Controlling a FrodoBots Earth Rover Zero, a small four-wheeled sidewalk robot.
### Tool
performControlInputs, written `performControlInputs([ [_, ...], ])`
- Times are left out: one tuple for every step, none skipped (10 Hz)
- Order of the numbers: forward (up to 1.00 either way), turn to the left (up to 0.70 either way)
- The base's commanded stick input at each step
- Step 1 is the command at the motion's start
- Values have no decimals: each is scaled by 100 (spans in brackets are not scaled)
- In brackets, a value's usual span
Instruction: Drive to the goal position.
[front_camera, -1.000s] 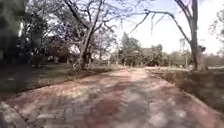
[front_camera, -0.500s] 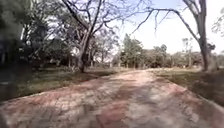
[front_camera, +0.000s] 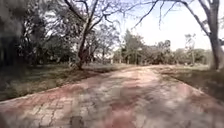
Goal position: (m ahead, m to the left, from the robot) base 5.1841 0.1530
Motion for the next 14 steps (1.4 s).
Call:
performControlInputs([
  [85, 0],
  [85, 0],
  [85, 0],
  [85, 0],
  [85, -32],
  [85, -34],
  [85, 0],
  [85, 0],
  [85, 0],
  [85, 0],
  [85, 0],
  [85, 0],
  [85, 0],
  [85, 0],
])
